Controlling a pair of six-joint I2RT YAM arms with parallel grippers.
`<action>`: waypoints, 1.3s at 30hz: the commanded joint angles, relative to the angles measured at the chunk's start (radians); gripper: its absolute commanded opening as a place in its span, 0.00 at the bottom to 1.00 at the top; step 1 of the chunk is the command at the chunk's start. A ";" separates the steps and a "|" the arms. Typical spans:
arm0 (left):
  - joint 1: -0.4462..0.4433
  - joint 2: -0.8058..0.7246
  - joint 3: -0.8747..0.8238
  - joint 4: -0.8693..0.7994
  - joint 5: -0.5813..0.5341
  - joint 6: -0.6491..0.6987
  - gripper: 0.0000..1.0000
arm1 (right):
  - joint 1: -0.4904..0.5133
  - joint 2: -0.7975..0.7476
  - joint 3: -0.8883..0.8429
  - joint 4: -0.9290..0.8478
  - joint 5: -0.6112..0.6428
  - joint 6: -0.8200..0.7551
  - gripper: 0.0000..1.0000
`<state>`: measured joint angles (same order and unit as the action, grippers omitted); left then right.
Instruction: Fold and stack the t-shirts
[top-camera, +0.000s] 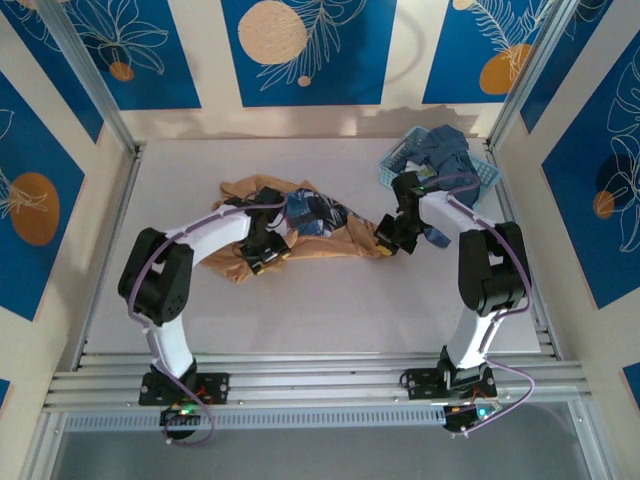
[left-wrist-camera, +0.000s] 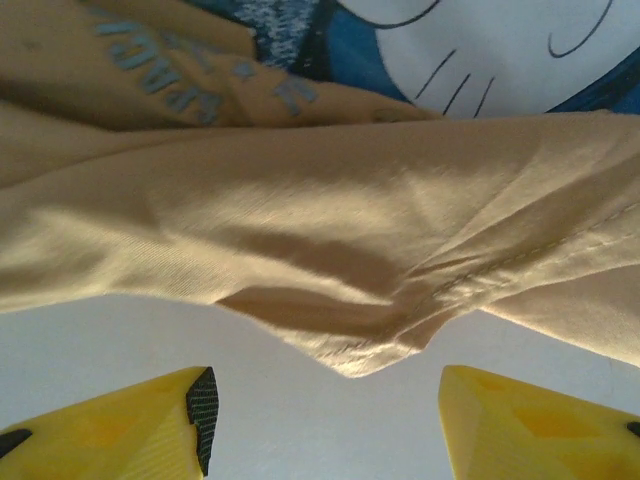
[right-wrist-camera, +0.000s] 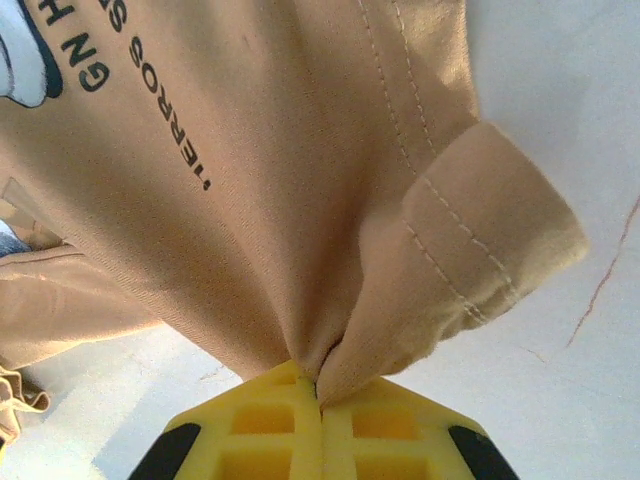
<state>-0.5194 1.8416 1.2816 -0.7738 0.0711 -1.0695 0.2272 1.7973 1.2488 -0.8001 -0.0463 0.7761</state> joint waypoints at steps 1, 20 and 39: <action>-0.026 0.034 0.051 -0.032 -0.003 0.078 0.60 | -0.011 0.002 -0.005 -0.015 -0.027 -0.016 0.00; -0.087 0.205 0.157 -0.143 -0.208 0.236 0.30 | -0.016 0.011 -0.002 0.002 -0.037 -0.002 0.00; -0.050 -0.490 0.018 -0.526 -0.789 0.096 0.00 | -0.023 -0.072 0.118 -0.111 -0.012 -0.009 0.00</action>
<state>-0.5888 1.4086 1.3518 -1.1603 -0.5781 -0.8906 0.2005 1.7866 1.3388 -0.8307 -0.0528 0.7750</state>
